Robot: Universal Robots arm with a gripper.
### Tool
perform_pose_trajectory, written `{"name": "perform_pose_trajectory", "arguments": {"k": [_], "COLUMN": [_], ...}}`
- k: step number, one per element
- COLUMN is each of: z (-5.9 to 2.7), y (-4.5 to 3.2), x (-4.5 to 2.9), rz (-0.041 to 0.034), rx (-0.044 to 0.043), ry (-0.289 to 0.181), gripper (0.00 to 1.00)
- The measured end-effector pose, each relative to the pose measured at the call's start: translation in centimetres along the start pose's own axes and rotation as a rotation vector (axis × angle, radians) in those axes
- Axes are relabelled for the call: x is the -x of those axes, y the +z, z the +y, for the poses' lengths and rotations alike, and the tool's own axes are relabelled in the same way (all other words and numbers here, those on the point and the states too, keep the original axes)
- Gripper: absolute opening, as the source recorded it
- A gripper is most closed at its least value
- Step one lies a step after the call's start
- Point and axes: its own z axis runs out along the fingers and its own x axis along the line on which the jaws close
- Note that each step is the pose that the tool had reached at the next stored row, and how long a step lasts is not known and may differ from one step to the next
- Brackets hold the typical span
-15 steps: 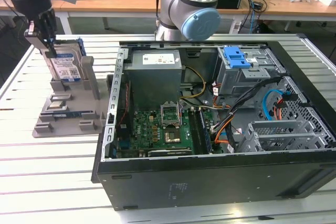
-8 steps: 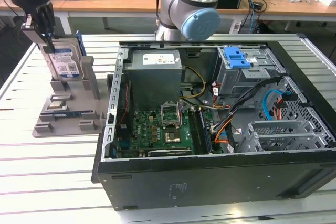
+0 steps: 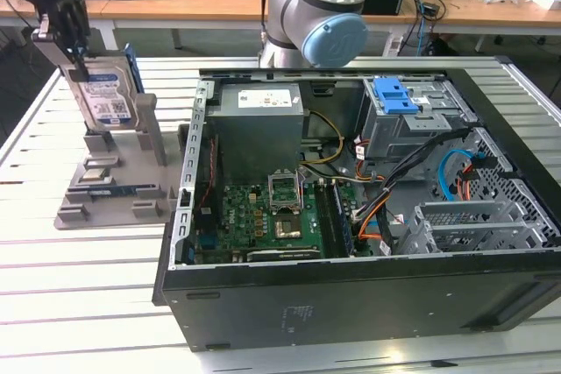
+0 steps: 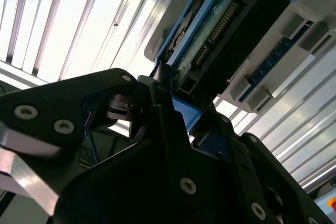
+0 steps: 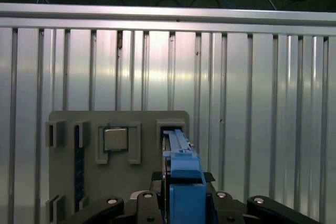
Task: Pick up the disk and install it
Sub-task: 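Pick up the disk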
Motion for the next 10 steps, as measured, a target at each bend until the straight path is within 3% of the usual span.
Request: {"name": "perform_pose_trajectory", "arguments": {"k": [5,10], "z": [0.01,0.04], "y": [-0.93,-2.36], "x": [0.07,0.13], "rz": [0.0000,0.0000], "rx": [-0.0001,-0.0001], "ry": [0.000,0.000], "gripper": [0.37,0.37]}}
